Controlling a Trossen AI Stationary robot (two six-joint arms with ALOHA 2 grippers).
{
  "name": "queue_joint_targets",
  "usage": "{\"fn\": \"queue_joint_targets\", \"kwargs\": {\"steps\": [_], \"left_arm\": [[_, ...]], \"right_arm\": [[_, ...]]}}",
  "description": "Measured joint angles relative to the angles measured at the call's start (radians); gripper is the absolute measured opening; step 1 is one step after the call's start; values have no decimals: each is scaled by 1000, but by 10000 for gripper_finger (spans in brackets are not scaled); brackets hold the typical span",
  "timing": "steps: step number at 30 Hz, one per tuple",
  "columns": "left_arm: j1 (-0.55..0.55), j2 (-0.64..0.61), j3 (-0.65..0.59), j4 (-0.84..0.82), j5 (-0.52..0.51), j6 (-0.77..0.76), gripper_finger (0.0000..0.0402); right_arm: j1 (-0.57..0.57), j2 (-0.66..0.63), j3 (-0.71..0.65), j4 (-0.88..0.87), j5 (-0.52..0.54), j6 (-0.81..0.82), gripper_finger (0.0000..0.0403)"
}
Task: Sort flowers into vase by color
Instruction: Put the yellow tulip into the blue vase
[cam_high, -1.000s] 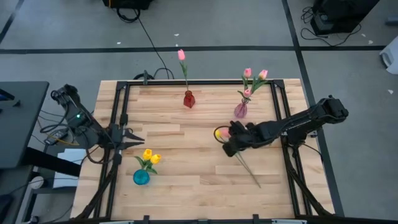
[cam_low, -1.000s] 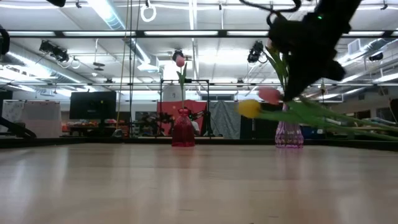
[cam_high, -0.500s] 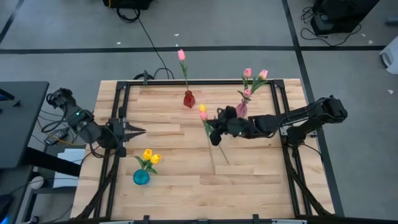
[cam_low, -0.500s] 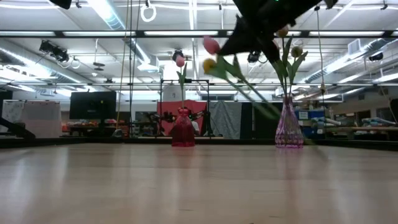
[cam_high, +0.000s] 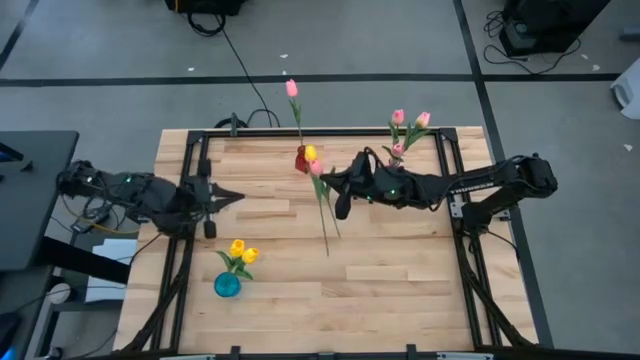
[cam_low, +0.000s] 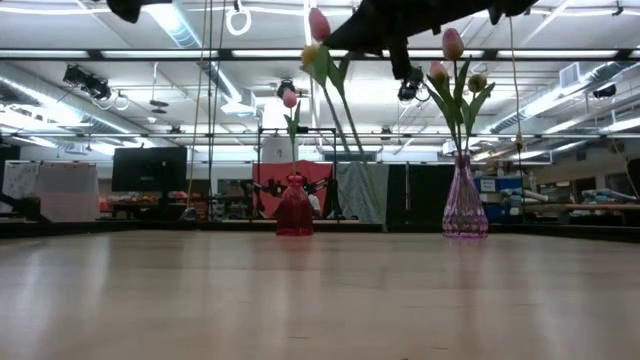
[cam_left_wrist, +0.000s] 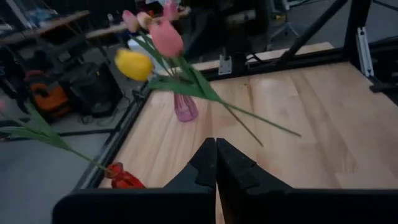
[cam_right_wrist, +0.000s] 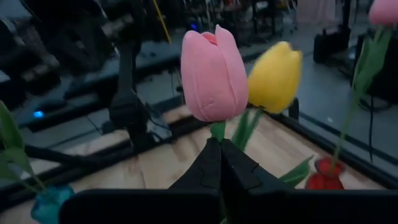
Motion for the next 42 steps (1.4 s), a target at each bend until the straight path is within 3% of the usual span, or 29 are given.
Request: {"fn": "queue_joint_targets", "kwargs": {"steps": [12,18,23,32,42], "left_arm": [[410,243,-1,224,451,124,7],[521,362,0,318,653,81,17],[538,460,0,431,671,16,54],[537,607,0,735,714,-36,178],[536,741,0,935,719,-91,189]], "right_arm": [[-22,0,0,81,-70,-108,7],[-20,0,0,185,-94,-202,7],[-19,0,0,293,-95,-263,7],[-19,0,0,303,-95,-320,7],[-19,0,0,286,-60,-349,7]]}}
